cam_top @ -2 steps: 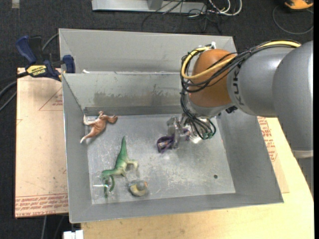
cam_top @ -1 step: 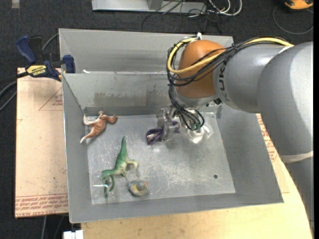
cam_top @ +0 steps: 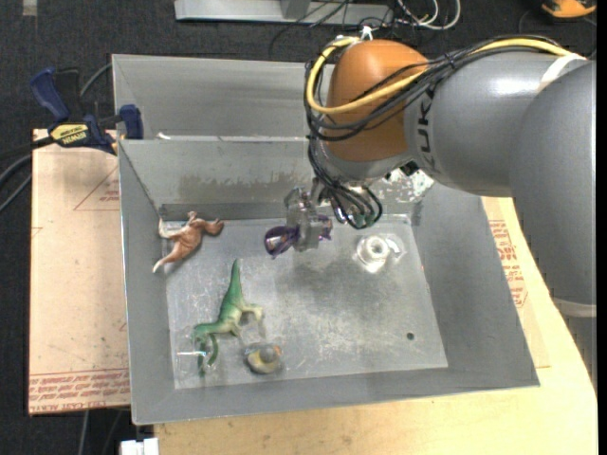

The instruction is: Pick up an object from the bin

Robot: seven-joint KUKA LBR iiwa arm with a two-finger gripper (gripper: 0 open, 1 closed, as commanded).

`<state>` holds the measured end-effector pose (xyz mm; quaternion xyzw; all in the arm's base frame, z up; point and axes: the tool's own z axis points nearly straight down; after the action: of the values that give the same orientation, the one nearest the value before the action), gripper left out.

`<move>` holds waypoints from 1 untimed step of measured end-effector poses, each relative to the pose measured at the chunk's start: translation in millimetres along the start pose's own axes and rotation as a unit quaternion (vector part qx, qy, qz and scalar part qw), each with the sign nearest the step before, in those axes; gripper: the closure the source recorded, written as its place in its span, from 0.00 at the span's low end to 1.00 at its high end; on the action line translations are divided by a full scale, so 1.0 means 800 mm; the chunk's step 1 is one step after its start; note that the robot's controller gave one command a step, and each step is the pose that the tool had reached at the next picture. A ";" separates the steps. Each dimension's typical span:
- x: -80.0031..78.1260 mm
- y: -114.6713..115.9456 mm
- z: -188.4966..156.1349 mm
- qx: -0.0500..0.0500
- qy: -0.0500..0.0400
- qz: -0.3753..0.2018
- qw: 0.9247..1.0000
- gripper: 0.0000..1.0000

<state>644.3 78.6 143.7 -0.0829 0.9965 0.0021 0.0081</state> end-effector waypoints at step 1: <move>-0.005 -0.044 0.094 0.000 0.001 -0.013 1.000 1.00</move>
Offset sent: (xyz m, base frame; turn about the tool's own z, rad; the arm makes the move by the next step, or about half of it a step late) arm -0.0075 0.0368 0.1841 -0.0730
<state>655.7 44.6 68.6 -0.0954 0.9954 0.0016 0.0076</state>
